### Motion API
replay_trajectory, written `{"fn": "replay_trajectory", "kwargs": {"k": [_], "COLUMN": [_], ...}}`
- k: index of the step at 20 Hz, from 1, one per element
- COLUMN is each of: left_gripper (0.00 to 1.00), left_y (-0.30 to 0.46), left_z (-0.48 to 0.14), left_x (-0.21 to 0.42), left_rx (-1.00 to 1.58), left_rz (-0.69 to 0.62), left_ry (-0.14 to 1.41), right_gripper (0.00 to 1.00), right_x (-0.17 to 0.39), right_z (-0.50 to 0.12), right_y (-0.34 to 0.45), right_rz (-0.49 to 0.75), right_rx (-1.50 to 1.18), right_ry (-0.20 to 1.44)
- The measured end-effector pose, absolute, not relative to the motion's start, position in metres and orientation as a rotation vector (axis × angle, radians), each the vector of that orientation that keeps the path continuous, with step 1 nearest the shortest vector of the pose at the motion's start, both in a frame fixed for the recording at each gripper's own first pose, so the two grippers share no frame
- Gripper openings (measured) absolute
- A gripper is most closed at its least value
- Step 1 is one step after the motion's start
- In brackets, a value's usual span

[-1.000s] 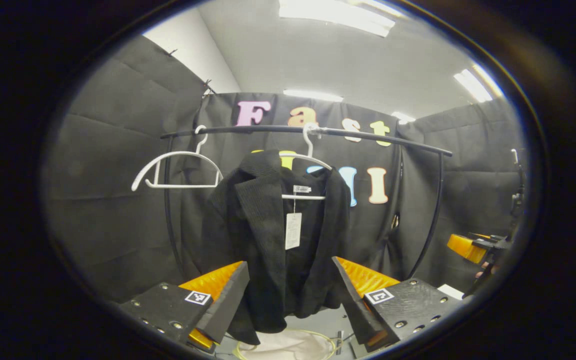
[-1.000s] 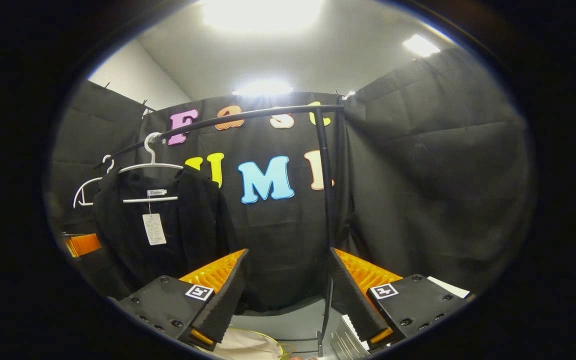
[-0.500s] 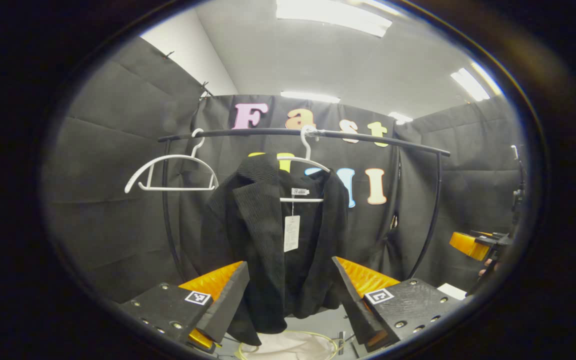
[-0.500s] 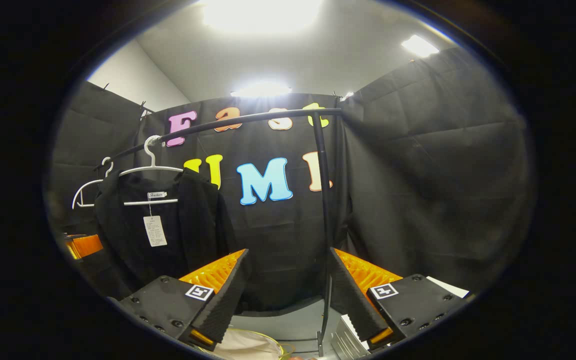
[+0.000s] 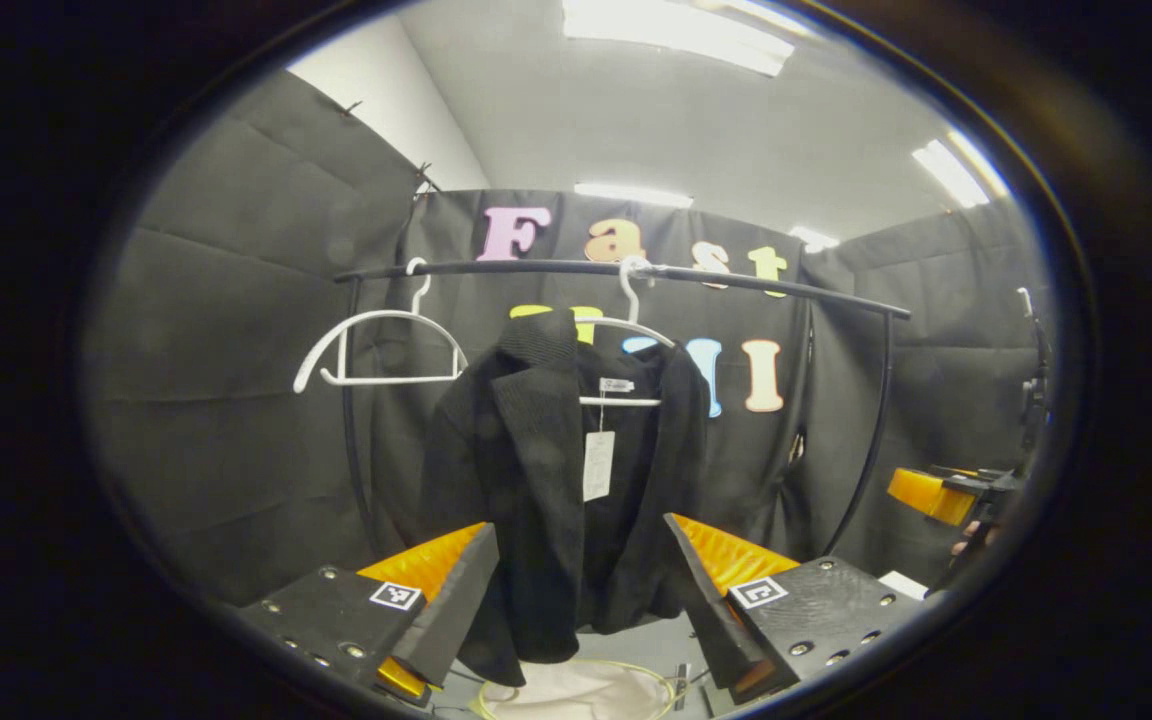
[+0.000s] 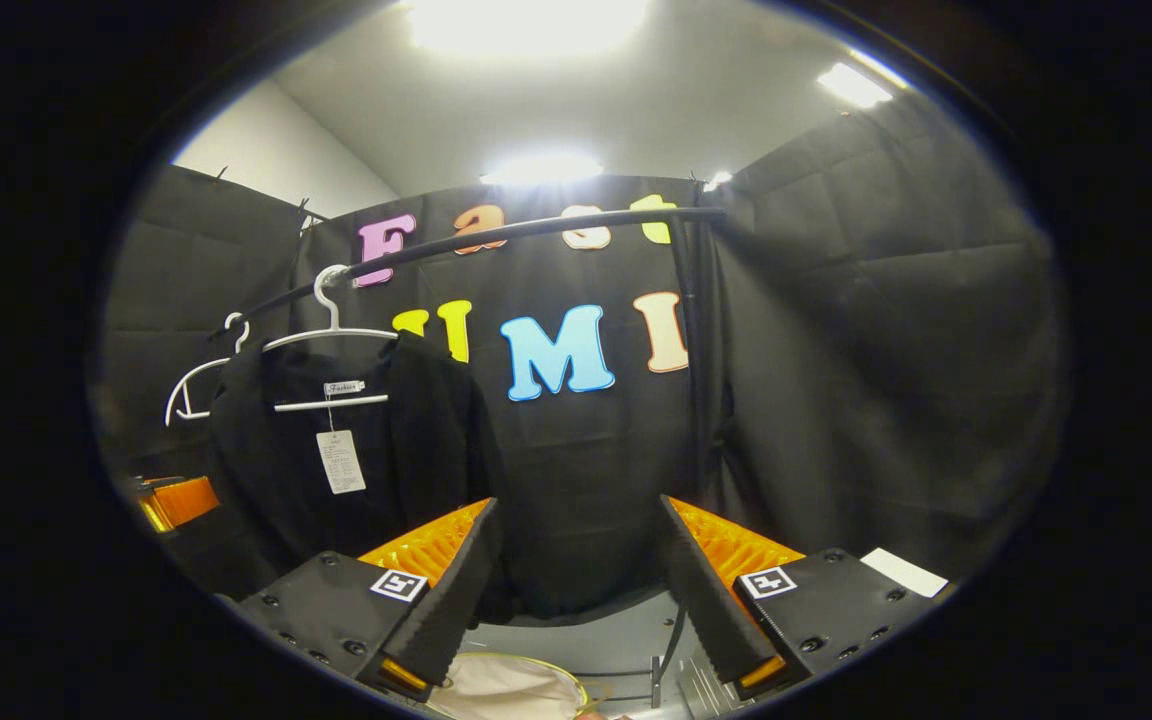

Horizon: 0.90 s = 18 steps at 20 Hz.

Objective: Grasp the clothes on the hanger with both hands and then place them into the laundry hamper below.

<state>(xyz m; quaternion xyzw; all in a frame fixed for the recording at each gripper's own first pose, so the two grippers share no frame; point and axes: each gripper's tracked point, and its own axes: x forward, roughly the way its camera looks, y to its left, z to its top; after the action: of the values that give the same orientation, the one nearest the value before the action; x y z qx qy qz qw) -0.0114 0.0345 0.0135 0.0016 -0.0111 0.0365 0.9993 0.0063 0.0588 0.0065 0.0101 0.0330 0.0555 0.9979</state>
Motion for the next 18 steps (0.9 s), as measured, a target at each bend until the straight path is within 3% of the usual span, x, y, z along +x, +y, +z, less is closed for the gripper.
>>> {"fn": "replay_trajectory", "kwargs": {"k": [8, 18], "left_gripper": [0.95, 0.95], "left_y": [0.036, 0.042], "left_z": [0.034, 0.047], "left_x": [0.007, 0.053], "left_rx": [-0.001, -0.009], "left_rz": [0.143, 0.36], "left_ry": [-0.031, -0.008], "right_gripper": [0.98, 0.98], "right_x": [0.059, 0.143], "right_z": [0.012, 0.008], "right_y": [0.115, 0.2], "right_rz": [0.254, 0.515], "right_rx": [0.058, 0.11], "right_ry": [0.104, 0.18]}}
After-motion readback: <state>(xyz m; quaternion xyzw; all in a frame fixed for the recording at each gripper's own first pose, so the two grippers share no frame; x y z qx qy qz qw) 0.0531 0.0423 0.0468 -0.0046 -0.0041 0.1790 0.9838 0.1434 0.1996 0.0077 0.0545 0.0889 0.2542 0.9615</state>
